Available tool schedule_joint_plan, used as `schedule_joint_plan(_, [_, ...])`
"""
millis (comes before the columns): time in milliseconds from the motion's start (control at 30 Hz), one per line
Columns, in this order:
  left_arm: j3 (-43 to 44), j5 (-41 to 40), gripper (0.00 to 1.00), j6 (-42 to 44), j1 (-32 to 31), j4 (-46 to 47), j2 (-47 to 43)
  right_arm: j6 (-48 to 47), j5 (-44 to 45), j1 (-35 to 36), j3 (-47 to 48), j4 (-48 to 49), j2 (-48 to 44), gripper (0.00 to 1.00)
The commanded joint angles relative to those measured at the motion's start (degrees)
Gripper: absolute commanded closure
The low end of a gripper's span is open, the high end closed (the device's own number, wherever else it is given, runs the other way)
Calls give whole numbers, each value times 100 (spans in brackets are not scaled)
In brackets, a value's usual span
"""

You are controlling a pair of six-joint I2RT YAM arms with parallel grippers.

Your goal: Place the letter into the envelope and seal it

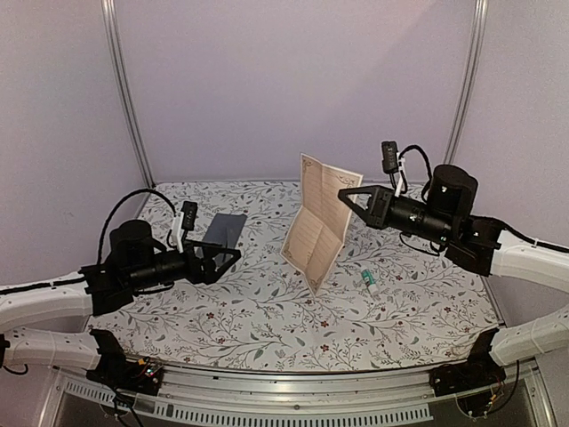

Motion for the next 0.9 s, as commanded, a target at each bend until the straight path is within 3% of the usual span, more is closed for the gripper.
schedule_joint_plan(0, [-163,444,0,-98,-113,657,126,453,739,161,233,518,-148,100])
schedule_joint_plan(267, [-391,504,0,-574,-126,1290,203,384,659,696,1224,651,398,100])
schedule_joint_plan(400, [-744,644,0,-994,-112,2072,66,286,661,959,1537,680,602,100])
schedule_joint_plan(867, [-1664,1445,0,-1989,158,3867,-984,378,189,1490,1612,1367,984,100])
